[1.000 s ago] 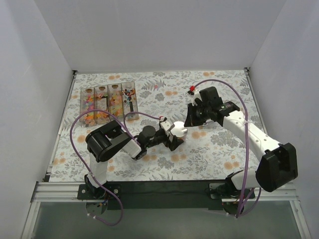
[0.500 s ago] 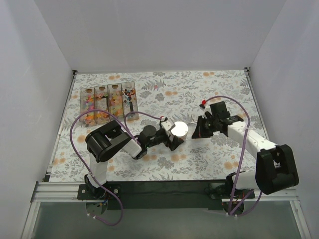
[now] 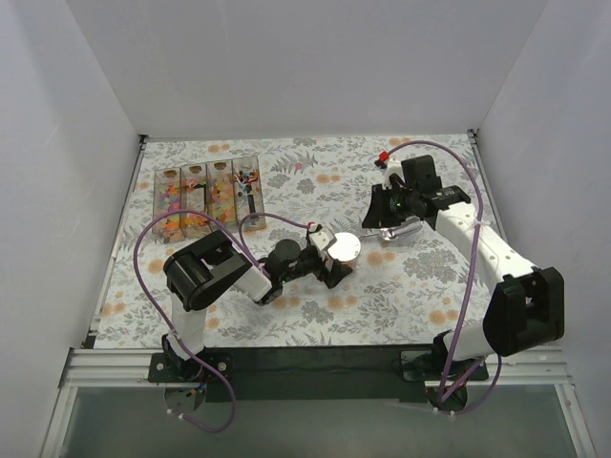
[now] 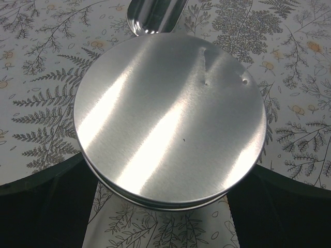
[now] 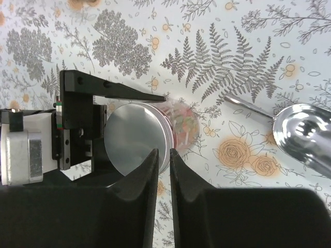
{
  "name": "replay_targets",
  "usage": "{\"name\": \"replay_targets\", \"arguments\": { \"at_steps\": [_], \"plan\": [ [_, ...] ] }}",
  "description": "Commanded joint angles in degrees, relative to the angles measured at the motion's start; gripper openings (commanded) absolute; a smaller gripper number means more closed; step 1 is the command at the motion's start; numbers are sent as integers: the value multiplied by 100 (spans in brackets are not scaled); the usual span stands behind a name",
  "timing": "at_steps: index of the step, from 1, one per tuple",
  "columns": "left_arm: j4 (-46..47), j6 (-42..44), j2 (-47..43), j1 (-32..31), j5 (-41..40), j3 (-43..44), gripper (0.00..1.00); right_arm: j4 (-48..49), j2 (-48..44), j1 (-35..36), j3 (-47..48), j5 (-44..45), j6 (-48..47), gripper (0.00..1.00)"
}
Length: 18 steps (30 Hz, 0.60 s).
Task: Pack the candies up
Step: Screw the bottle lid onto the packing bottle.
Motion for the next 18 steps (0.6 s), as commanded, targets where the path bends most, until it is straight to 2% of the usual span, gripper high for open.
{"name": "replay_targets", "arguments": {
  "at_steps": [1, 6, 7, 14, 18],
  "plan": [
    [-754, -42, -70, -21, -69, -4, 69, -206, 219, 112, 97, -362, -214, 20],
    [-816, -42, -61, -21, -60, 31, 72, -40, 70, 218, -403, -581, -47, 17],
    [-824, -33, -52, -21, -51, 22, 76, -4, 44, 218, -508, -625, -20, 17],
    [-956, -7, -26, -21, -148, 40, 90, -4, -62, 235, -430, -679, 50, 12],
    [-965, 28, -34, -21, -174, 4, 93, 40, -106, 262, -421, -670, 103, 11]
  ]
}}
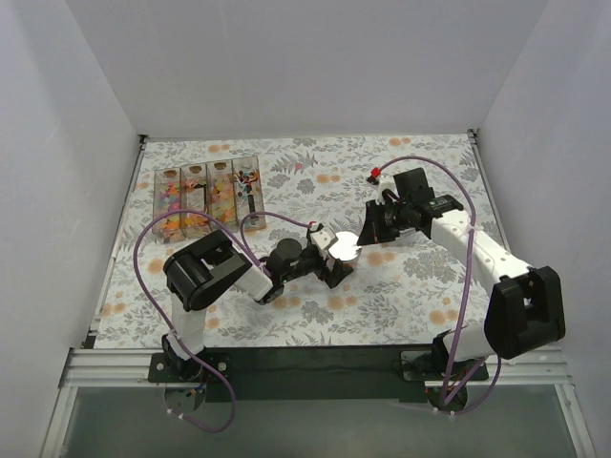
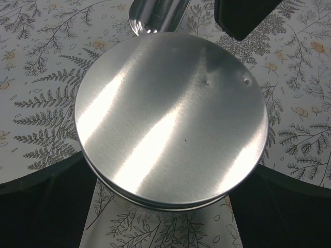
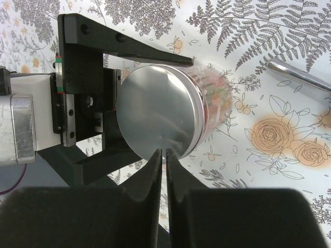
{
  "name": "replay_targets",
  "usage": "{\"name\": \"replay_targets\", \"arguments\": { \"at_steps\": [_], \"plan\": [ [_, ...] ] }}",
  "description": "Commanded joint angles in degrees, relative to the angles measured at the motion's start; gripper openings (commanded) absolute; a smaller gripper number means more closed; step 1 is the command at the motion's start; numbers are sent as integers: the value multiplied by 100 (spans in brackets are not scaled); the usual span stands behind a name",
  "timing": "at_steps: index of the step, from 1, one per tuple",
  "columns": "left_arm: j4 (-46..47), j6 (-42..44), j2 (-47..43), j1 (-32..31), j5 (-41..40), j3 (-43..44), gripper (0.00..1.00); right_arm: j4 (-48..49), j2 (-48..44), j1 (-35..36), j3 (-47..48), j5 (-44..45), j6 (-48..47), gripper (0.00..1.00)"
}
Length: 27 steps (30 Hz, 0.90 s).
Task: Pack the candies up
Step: Screw the bottle lid onto the packing bottle.
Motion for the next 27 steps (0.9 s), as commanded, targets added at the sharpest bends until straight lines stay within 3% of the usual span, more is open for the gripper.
{"name": "replay_targets", "arguments": {
  "at_steps": [1, 12, 20, 27],
  "plan": [
    [-799, 0, -32, -21, -119, -92, 93, 149, -202, 50, 70, -82, 79, 11],
    [-808, -35, -58, -12, -120, -92, 94, 642, -123, -12, -1555, 454, 185, 4],
    [-781, -35, -50, -12, -111, -109, 94, 326, -369, -12, -548, 489, 97, 6],
    [-773, -35, -15, -21, -111, -144, 94, -97, -80, -99, 377, 666, -491, 26]
  ]
}}
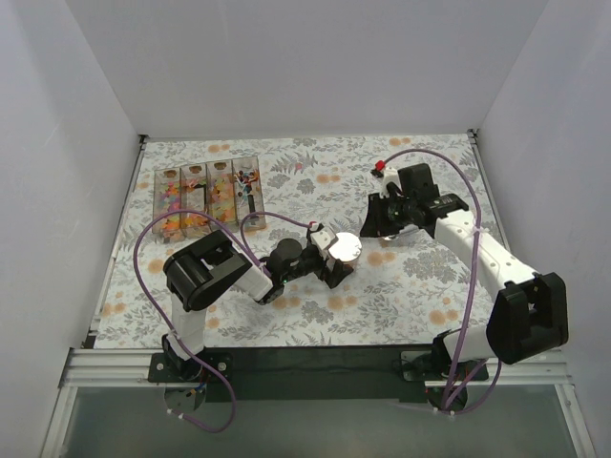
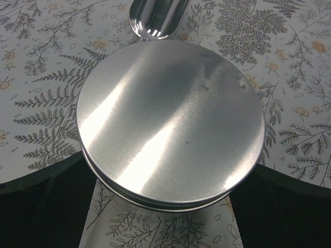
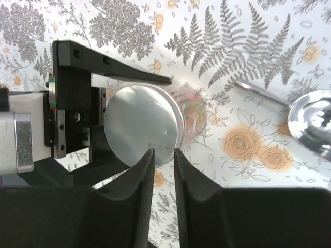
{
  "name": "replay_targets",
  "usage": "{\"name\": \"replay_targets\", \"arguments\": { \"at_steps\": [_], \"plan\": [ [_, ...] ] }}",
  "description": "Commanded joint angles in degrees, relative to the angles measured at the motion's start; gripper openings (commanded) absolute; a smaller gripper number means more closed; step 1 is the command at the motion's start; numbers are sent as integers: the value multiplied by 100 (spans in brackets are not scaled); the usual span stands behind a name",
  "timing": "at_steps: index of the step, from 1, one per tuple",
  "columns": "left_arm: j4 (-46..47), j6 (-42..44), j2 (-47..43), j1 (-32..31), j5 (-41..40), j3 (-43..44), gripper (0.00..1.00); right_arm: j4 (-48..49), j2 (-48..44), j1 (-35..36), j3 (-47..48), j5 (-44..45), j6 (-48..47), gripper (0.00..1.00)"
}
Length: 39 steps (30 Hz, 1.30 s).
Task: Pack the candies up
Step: Screw the bottle lid onto the packing bottle.
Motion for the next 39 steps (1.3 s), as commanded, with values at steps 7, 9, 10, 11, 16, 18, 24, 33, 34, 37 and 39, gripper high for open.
{"name": "replay_targets", "arguments": {
  "at_steps": [7, 9, 10, 11, 16, 18, 24, 33, 34, 37, 39],
  "plan": [
    [-781, -81, 27, -21, -73, -127, 94, -467, 947, -43, 907, -443, -934, 40],
    [-781, -82, 36, -21, -82, -118, 94, -467, 1053, -16, 933, -583, -1206, 40],
    [-790, -82, 45, -21, -82, -109, 94, -476, 1158, 10, 942, -619, -1242, 40],
    [-790, -82, 36, -12, -82, -118, 94, -476, 1202, 27, 942, -663, -1259, 40],
    [-834, -82, 62, -12, -108, -109, 94, -476, 1343, 107, 934, -786, -1321, 39],
    [-861, -82, 80, -12, -117, -101, 94, -484, 1343, 124, 899, -769, -1338, 36],
    [-966, -82, 141, -12, -188, -13, 94, -520, 1125, 194, 513, -629, -1234, 21],
    [-1028, -134, 194, -12, -319, 31, 94, -449, 158, 606, -683, -198, -67, 12],
    [-1045, -143, 203, -21, -337, 49, 94, -414, 96, 686, -858, -145, 101, 12],
    [-1054, -152, 185, -21, -337, 31, 94, -361, -150, 994, -1087, -75, 568, 13],
    [-1045, -126, 168, -21, -355, 14, 94, -361, -395, 977, -1132, 196, 717, 16]
  ]
}}
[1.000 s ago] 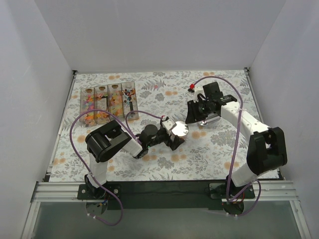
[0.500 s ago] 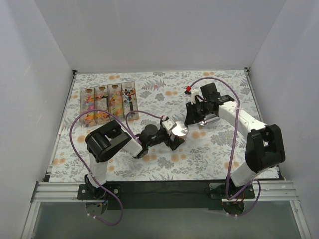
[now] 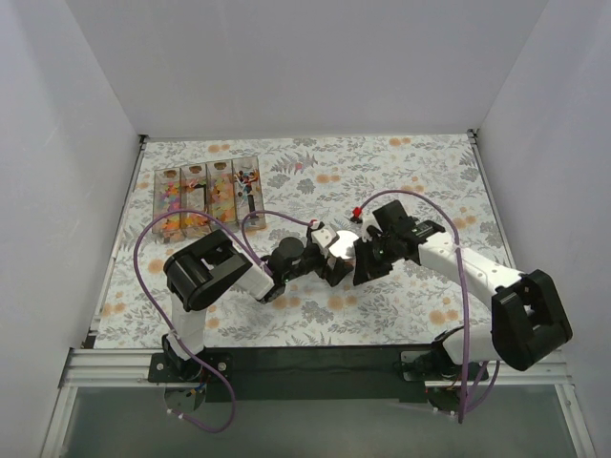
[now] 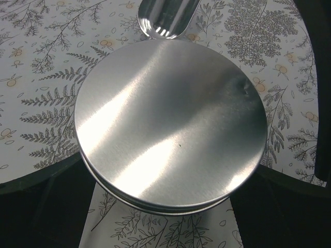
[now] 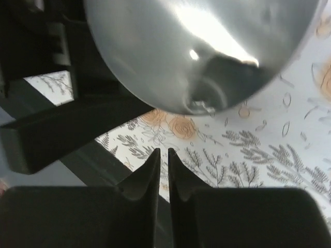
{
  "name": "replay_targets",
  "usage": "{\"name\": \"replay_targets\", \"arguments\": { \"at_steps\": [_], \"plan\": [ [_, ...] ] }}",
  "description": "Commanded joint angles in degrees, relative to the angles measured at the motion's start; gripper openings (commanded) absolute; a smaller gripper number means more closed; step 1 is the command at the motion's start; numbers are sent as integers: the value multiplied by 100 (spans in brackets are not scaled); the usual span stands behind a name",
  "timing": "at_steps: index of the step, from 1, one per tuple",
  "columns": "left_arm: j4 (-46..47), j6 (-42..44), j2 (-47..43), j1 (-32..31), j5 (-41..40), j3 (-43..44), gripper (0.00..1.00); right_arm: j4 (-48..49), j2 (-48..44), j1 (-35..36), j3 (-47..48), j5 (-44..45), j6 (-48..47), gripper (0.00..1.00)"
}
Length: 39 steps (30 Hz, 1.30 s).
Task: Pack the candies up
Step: Screw the bottle lid onto the packing bottle.
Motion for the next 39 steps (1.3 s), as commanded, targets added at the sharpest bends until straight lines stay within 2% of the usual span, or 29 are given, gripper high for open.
{"name": "replay_targets", "arguments": {
  "at_steps": [1, 5, 8, 10, 11, 13, 16, 17, 23, 25, 34, 39],
  "plan": [
    [-875, -99, 146, -12, -215, -109, 94, -173, -407, 11, -70, 475, 541, 18],
    [-831, -82, 111, -21, -197, -188, 95, -454, -374, -463, 692, 661, -56, 33],
    [-778, -82, 102, -12, -136, -206, 95, -464, -128, -797, 1237, 538, -425, 38],
    [-769, -82, 102, -21, -92, -214, 96, -463, 197, -930, 1537, 328, -662, 45],
    [-760, -82, 102, -12, -83, -214, 96, -472, 329, -939, 1713, 301, -872, 51],
    [-760, -82, 111, -21, -101, -214, 96, -481, 715, -930, 2126, 99, -1032, 54],
    [-752, -99, 102, -21, -92, -249, 95, -490, 1103, -886, 2443, -182, -1250, 63],
    [-760, -108, 102, -21, -83, -249, 96, -490, 1190, -860, 2479, -165, -1287, 70],
    [-752, -126, 102, -21, -75, -267, 96, -455, 1490, -491, 2523, 71, -1402, 77],
    [-778, -126, 102, -21, -83, -241, 96, -446, 1525, -403, 2532, 221, -1393, 84],
    [-848, -126, 137, -12, -110, -205, 96, -376, 1587, -43, 2216, 520, -1384, 86],
    [-848, -152, 128, -21, -110, -188, 96, -393, 1587, 134, 1629, 1283, -1130, 84]
  ]
}}
